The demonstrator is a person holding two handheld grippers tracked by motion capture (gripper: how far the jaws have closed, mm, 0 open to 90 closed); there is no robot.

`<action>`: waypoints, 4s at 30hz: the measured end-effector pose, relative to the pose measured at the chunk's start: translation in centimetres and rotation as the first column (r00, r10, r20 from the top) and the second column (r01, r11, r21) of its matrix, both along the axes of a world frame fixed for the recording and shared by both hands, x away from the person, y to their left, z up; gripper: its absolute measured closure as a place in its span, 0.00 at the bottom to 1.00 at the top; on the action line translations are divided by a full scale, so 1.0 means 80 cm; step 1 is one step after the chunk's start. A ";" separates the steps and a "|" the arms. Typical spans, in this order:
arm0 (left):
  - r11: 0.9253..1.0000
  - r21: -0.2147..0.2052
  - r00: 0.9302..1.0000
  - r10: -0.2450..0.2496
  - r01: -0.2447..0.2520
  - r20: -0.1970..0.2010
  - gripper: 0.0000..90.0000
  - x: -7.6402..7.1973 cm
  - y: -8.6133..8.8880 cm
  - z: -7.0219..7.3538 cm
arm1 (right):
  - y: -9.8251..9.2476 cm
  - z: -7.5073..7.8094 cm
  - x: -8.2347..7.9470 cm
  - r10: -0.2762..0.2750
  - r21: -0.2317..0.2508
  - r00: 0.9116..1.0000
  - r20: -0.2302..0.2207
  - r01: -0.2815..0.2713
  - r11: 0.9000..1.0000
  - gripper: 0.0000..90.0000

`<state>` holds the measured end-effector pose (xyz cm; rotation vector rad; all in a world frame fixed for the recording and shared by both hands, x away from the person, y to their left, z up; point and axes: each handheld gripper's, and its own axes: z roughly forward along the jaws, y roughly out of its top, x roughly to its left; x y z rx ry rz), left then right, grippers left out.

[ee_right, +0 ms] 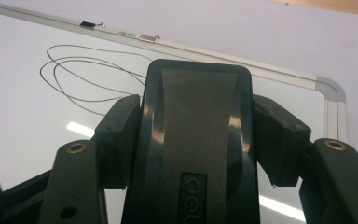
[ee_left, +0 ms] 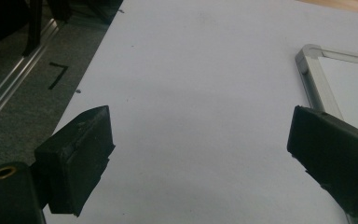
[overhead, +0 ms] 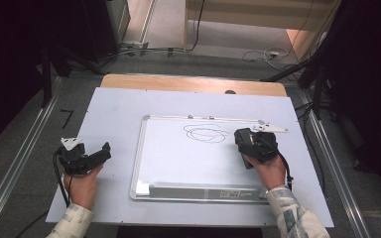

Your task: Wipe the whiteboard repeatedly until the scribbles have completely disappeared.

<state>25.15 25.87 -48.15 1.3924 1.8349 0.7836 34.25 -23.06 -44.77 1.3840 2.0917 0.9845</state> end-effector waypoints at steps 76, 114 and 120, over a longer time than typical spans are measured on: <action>1.000 -0.006 1.000 0.001 -0.001 -0.007 0.08 0.001 0.002 -0.001 | 0.028 -0.047 0.092 0.028 -0.065 0.994 -0.109 -0.036 0.997 0.40; 1.000 -0.008 1.000 -0.005 0.005 -0.007 0.08 0.003 0.000 -0.002 | 0.043 -0.049 0.084 -0.001 -0.057 0.995 -0.096 -0.005 0.998 0.42; 1.000 -0.010 1.000 -0.006 0.006 -0.007 0.08 0.003 0.000 -0.002 | 0.052 -0.049 0.082 0.020 -0.065 0.995 -0.094 -0.027 0.998 0.42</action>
